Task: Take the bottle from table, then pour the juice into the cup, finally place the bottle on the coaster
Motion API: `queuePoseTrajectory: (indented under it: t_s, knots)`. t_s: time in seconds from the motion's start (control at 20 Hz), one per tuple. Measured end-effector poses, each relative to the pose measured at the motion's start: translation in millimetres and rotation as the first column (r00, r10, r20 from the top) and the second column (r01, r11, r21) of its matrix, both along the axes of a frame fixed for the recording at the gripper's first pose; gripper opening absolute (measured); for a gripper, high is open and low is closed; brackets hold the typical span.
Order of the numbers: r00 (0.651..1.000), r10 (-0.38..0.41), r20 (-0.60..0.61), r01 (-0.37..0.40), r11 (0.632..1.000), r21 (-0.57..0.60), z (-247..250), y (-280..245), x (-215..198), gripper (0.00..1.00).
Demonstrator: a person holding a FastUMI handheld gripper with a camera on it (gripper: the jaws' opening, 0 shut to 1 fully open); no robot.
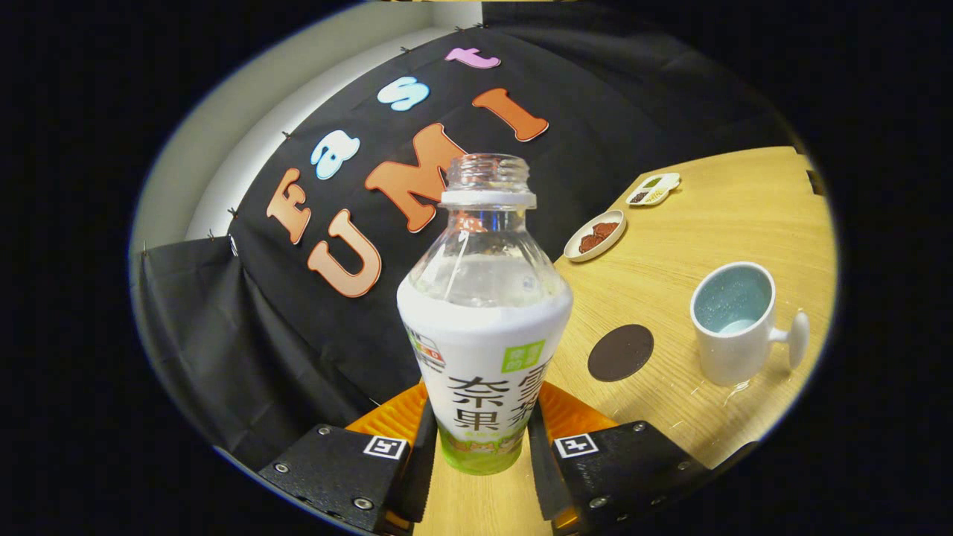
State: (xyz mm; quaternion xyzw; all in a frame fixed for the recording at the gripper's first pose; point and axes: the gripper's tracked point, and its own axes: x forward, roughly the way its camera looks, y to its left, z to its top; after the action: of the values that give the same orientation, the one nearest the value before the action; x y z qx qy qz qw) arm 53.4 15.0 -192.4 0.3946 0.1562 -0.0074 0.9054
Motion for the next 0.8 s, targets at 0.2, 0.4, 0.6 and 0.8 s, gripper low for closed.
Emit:
queuePoseTrajectory:
  t_s: [0.2,0.4,0.6,0.8]
  knots:
    - [1.000,-0.020,-0.004,0.020,0.987,0.161,7.0,6.5,-1.9,0.58]
    - [0.999,-0.053,0.012,0.046,0.935,0.351,17.2,7.5,-0.6,0.57]
    - [0.997,-0.077,0.013,0.064,0.901,0.429,22.4,2.9,11.1,0.57]
    - [0.994,-0.112,0.007,0.095,0.873,0.478,26.0,-6.0,8.1,0.57]
